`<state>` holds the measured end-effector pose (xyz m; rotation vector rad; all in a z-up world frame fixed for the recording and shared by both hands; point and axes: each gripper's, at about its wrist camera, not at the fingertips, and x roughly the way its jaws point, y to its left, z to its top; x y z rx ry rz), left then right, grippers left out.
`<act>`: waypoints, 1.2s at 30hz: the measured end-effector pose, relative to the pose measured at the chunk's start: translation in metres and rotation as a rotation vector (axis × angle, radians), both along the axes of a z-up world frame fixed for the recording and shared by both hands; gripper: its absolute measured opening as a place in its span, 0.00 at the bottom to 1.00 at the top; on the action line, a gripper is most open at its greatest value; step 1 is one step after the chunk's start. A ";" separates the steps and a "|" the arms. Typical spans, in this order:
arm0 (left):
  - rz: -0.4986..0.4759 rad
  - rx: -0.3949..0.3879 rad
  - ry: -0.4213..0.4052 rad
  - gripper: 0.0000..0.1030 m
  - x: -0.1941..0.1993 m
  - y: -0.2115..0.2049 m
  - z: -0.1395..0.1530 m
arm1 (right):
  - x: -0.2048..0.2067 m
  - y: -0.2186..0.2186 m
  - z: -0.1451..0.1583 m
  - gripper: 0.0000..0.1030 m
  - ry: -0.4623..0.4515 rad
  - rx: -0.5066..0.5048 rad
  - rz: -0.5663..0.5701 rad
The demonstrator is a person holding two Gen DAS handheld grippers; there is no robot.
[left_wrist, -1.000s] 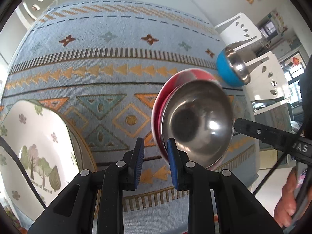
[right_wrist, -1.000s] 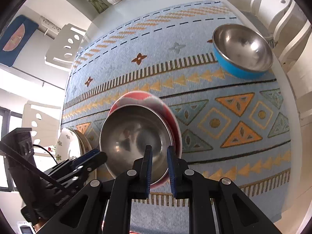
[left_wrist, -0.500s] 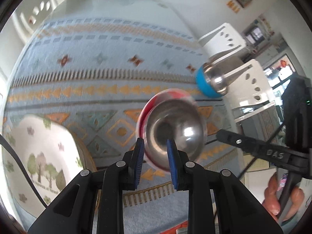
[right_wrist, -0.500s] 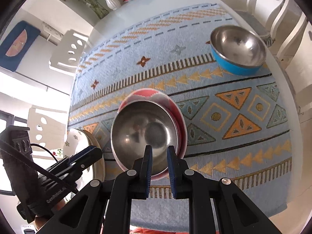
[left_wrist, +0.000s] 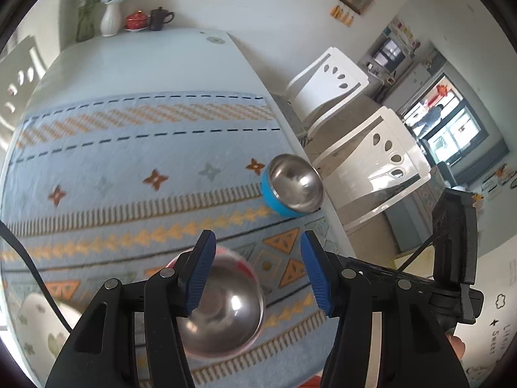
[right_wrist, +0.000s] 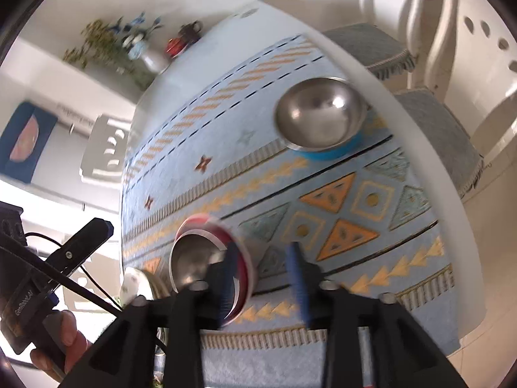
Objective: Organize plates and bowls
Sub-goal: 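Move the left gripper to the blue-sided steel bowl and grasp its rim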
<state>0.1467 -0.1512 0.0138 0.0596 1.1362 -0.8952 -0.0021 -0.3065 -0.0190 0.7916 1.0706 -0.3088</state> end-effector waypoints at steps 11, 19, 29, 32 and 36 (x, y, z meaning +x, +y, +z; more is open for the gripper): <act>0.003 0.102 0.143 0.51 0.025 -0.103 -0.048 | 0.018 -0.102 -0.022 0.53 0.024 0.048 -0.060; 0.064 0.151 0.271 0.49 0.047 -0.141 -0.098 | 0.055 -0.143 -0.051 0.53 0.066 0.040 -0.014; 0.114 0.226 0.318 0.42 0.067 -0.162 -0.139 | 0.089 -0.166 -0.090 0.53 0.136 0.025 0.037; 0.100 0.233 0.337 0.35 0.066 -0.168 -0.147 | 0.094 -0.169 -0.097 0.53 0.141 0.018 0.051; 0.089 0.268 0.299 0.22 0.062 -0.175 -0.151 | 0.099 -0.170 -0.105 0.38 0.148 0.014 0.068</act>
